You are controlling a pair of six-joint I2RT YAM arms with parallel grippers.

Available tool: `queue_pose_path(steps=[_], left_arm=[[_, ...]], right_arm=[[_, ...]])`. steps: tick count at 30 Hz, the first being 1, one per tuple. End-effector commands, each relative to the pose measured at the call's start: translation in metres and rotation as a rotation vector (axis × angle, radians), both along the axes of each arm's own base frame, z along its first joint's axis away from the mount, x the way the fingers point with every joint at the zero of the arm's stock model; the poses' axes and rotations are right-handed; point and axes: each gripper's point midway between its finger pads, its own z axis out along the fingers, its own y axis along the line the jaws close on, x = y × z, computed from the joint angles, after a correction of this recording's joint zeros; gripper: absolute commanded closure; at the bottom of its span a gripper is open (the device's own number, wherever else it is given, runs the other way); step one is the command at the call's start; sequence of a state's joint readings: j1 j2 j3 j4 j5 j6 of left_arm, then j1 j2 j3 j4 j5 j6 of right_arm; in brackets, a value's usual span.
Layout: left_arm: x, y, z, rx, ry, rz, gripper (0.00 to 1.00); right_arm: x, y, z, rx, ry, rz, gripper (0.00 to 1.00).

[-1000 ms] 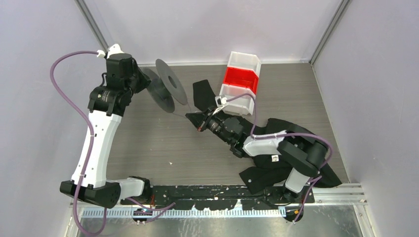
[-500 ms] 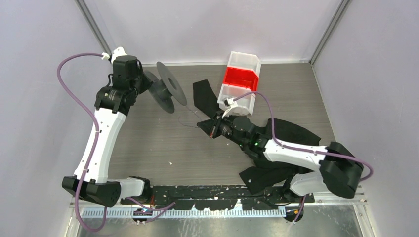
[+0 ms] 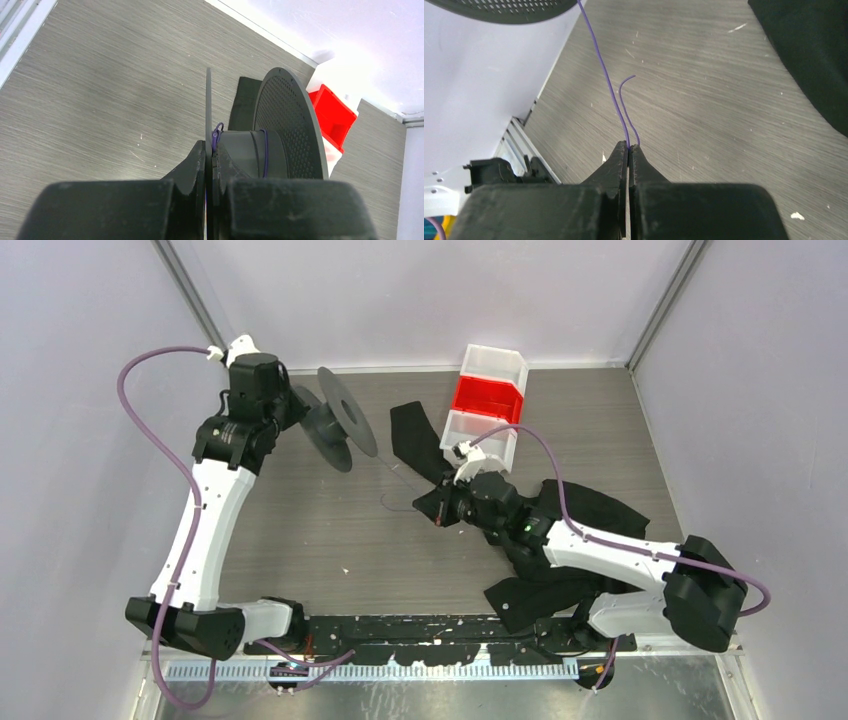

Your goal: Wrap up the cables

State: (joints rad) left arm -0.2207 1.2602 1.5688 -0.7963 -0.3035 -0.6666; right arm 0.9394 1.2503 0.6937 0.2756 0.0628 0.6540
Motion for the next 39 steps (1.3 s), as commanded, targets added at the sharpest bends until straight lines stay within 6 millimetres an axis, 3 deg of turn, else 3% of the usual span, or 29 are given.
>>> queue_pose_path(steps=[1,2,9,16,24,27,29,39], left_arm=[[0.014,0.0,0.033,-0.023,-0.165,0.005,0.99],[0.015,-0.002,0.028,-0.022,-0.16,-0.004,0.99],[0.019,-0.022,0.002,0.027,-0.119,-0.107,0.99],[0.015,-0.034,-0.009,0.045,-0.128,-0.168,0.99],[0.013,-0.045,-0.027,0.058,-0.085,-0.24,0.99],[0.012,-0.048,-0.033,0.06,-0.068,-0.265,0.99],[0.011,-0.049,-0.036,0.059,-0.062,-0.271,0.99],[0.013,-0.054,-0.036,0.054,-0.051,-0.298,1.0]], right_arm=[[-0.011,0.024,0.061,0.058,-0.048,0.146,0.99],[-0.013,0.03,0.08,0.085,-0.062,0.173,0.99],[-0.011,0.057,0.153,0.204,-0.053,0.243,1.0],[0.025,0.078,0.188,0.467,0.119,0.201,0.99],[0.052,0.092,0.202,0.606,0.181,0.191,0.99],[0.059,0.091,0.204,0.62,0.164,0.17,0.92],[0.064,0.091,0.202,0.621,0.152,0.159,0.87],[0.07,0.103,0.191,0.619,0.179,0.177,0.86]])
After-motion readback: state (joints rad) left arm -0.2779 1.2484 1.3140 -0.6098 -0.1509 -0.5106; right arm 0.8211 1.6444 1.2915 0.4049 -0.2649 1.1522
